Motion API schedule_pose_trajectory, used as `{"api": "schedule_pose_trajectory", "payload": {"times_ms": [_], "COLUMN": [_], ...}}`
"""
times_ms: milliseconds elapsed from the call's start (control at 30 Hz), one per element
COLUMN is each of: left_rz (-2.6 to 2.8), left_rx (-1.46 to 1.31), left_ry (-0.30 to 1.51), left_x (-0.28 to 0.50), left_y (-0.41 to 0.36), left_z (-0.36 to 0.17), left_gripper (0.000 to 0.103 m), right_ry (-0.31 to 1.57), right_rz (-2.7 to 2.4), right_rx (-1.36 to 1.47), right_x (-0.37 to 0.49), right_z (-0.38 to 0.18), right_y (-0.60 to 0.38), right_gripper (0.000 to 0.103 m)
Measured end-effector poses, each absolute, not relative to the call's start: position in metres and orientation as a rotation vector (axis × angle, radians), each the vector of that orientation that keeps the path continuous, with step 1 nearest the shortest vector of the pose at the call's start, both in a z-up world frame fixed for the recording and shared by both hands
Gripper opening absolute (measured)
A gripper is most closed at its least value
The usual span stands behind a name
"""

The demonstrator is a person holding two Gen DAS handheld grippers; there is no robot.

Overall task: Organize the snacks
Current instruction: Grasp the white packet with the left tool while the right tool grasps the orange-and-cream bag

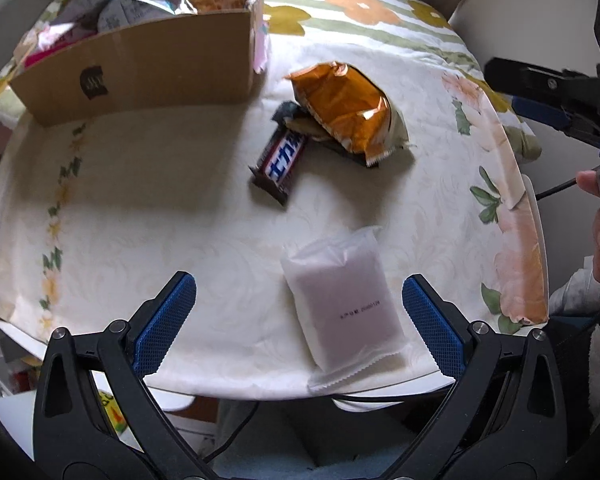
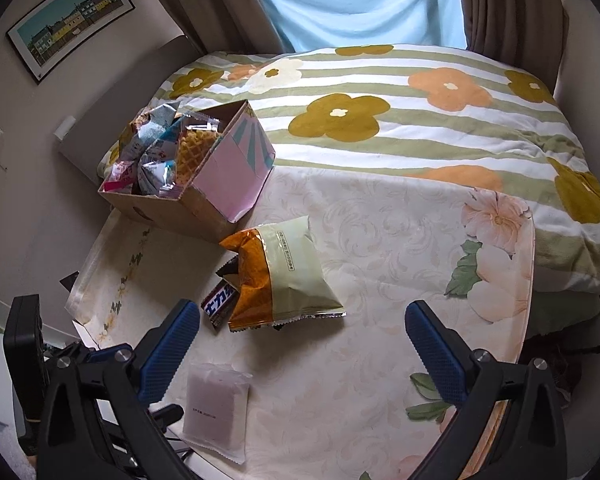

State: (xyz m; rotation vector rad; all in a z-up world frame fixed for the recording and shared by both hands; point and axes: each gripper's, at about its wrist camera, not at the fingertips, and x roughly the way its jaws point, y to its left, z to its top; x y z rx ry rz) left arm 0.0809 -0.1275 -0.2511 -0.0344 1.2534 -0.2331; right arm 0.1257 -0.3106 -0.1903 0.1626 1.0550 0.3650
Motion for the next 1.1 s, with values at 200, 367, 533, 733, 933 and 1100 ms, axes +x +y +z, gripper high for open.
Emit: {"api": "schedule_pose_trajectory", "payload": {"times_ms": [200, 367, 533, 733, 933, 1100], "left_rz": [-0.195, -0.158, -0.152, -0.121, -0.120, -0.112], "left_rx": [-0.058, -0.094, -0.123, -0.088, -0.084, -0.105], "left_ry": [1.300, 1.302, 1.319, 1.288, 1.272, 1.278], "left_x": [0.069, 0.071, 0.074, 0.071, 0.070, 0.074], "left_y": [-0.148, -0.152, -0.157, -0.163, -0.166, -0.163], "left_z": [-0.284, -0.297, -0.305, -0.307, -0.306, -0.306], "left_gripper": [0.102, 0.098, 0.087, 0.073, 0.066, 0.064], "right_ry": [1.086, 1.109, 1.129, 1.157, 1.168, 1.177], "right_rz": [0.440, 0.474, 0.496, 0.526, 0.577, 0.613], "right_rx": [0.142, 0.142, 0.133, 0.096, 0.042, 0.033], "right_x": [0.128, 0.135, 0.144, 0.157, 0.174, 0.185], "right_z": [-0.218, -0.233, -0.244, -0.258, -0.267, -0.275], "right_y": [-0.300, -0.295, -0.291, -0.281, -0.263, -0.251], "right_gripper": [0.102, 0.102, 0.102, 0.102, 0.102, 0.102]}}
